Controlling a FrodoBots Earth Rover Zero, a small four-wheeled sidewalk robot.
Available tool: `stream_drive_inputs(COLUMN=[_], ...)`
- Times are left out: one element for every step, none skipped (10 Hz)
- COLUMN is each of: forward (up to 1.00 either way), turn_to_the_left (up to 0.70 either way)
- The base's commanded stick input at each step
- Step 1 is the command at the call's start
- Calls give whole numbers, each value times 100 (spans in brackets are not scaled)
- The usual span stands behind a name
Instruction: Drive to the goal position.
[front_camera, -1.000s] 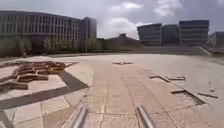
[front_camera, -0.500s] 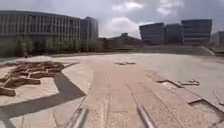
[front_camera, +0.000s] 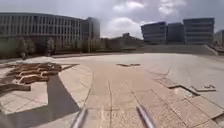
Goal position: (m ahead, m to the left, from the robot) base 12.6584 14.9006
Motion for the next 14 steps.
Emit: stream_drive_inputs(forward=[70, 70, 70, 70, 70, 70, 70, 70, 70, 70, 70, 70, 70, 70], turn_to_the_left=[3, 3, 3, 3, 3, 3, 3, 3, 3, 3, 3, 3, 3, 3])
